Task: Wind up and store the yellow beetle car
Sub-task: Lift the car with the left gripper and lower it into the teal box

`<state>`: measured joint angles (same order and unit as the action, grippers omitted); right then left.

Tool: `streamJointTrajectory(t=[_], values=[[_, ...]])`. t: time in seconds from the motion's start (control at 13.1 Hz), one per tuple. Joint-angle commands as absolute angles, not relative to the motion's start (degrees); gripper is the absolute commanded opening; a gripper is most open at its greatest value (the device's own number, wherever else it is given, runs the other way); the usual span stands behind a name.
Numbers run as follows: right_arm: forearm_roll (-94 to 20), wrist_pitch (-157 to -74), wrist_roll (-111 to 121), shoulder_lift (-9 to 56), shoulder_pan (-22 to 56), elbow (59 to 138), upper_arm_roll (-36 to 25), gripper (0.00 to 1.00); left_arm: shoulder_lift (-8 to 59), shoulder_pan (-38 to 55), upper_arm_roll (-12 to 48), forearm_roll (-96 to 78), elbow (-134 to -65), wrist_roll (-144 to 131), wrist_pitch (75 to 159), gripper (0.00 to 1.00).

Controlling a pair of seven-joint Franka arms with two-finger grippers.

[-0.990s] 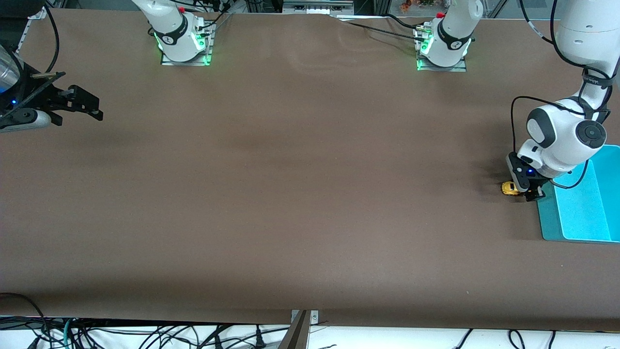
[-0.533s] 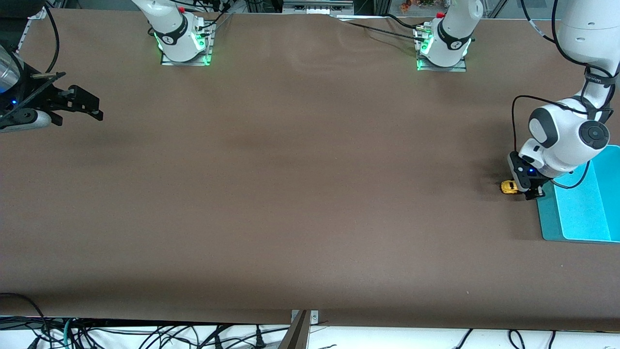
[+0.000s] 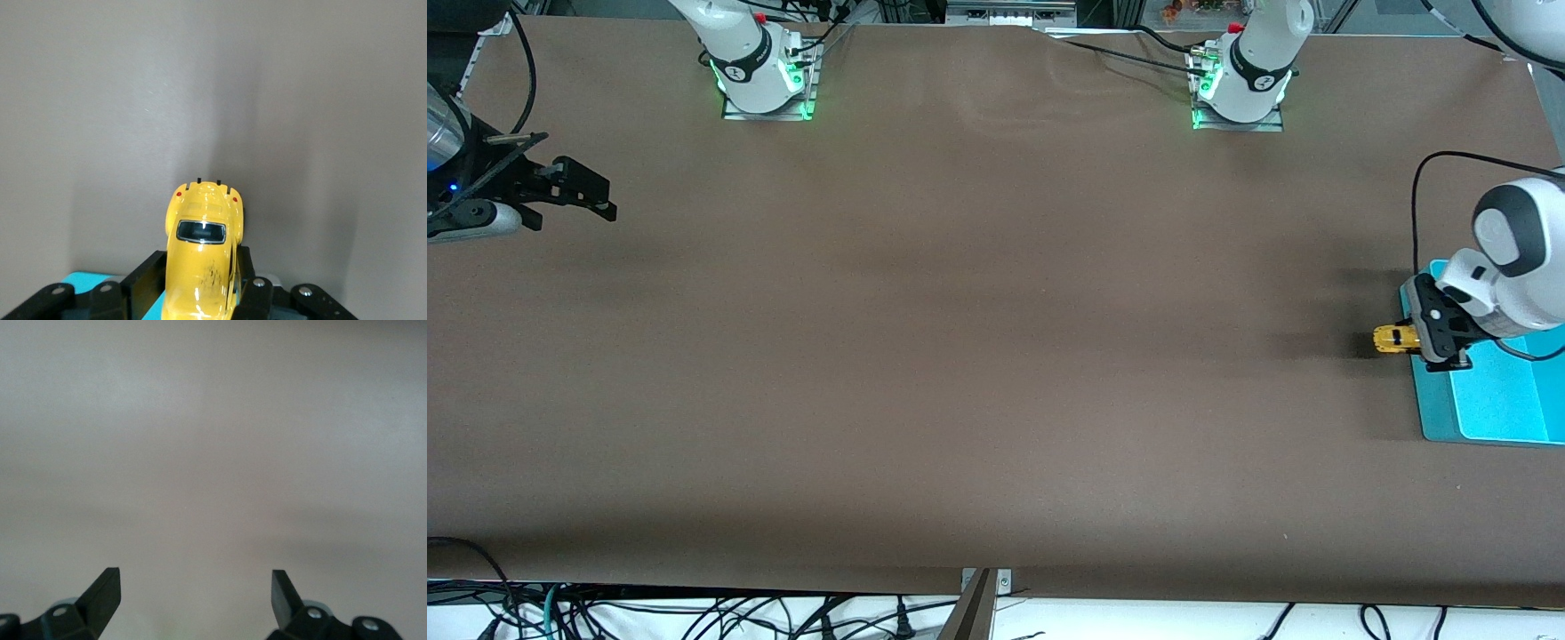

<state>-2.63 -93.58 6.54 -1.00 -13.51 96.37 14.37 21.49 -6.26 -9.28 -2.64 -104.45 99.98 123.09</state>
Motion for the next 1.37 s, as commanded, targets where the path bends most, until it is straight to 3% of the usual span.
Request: streamJointTrajectory(t=[0.0, 0.53, 1.29], values=[[-2.81, -92.20, 6.33, -0.35, -13.71, 94.83, 14.50, 1.00, 22.67, -7.20, -9.75, -3.61, -97.31, 99.84, 117.87, 0.06], [-2.72, -92.20, 6.24, -0.35, -13.71, 94.83, 14.50, 1.00, 28.29, -15.54, -9.84, 1.14, -92.37, 109.58, 118.48, 0.06], [-2.72, -92.11, 6.24, -0.35, -13.71, 95.01, 14.50, 1.00, 33.75, -18.28, -9.40, 0.79, -98.69, 116.37, 132.96, 0.06]])
